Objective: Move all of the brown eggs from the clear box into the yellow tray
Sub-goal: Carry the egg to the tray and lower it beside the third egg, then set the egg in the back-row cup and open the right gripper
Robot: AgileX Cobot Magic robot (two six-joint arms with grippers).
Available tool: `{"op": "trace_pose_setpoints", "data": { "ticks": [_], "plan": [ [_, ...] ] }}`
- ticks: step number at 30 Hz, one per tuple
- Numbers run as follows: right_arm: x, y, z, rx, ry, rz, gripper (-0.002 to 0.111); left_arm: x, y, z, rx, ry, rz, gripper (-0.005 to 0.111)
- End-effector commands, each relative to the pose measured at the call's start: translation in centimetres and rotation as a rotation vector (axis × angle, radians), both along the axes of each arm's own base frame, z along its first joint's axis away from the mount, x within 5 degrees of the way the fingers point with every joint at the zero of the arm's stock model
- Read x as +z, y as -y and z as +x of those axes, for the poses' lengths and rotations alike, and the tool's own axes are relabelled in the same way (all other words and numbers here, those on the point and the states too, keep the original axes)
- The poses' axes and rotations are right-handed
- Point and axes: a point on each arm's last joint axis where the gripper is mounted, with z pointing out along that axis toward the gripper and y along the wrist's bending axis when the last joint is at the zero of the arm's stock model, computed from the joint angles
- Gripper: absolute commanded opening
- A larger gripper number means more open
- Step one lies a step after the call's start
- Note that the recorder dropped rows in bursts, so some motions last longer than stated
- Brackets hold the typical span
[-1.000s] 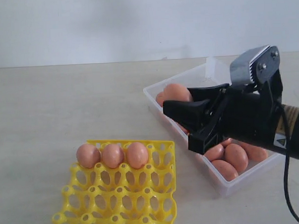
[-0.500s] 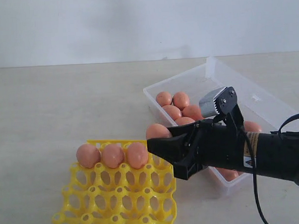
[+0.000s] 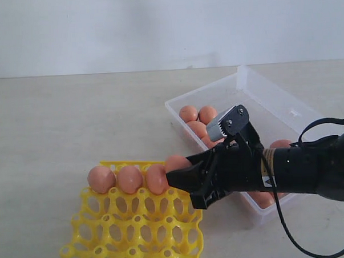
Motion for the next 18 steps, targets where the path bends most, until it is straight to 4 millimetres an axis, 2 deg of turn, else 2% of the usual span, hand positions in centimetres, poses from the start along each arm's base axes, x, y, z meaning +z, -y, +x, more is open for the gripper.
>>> {"op": "trace_pose_setpoints", "data": {
  "ticks": [1, 5, 11, 13, 18],
  "plan": [
    [-0.07, -0.01, 0.04, 0.008, 0.0, -0.011, 0.0, 0.21, -0.02, -0.05, 0.002, 0.015, -0.01, 0.004],
    [-0.25, 0.14, 0.12, -0.009, -0.01, -0.031, 0.007, 0.21, -0.02, -0.05, 0.002, 0.015, -0.01, 0.004],
    [-0.71, 0.47, 0.2, -0.035, -0.034, -0.082, 0.037, 0.21, -0.02, -0.05, 0.002, 0.015, -0.01, 0.004],
    [-0.71, 0.47, 0.2, -0.035, -0.034, -0.082, 0.041, 0.19, -0.01, -0.05, 0.002, 0.013, -0.01, 0.004],
    [-0.46, 0.35, 0.52, -0.035, -0.021, -0.074, 0.042, 0.18, -0.01, -0.05, 0.002, 0.012, -0.01, 0.004]
  ]
}}
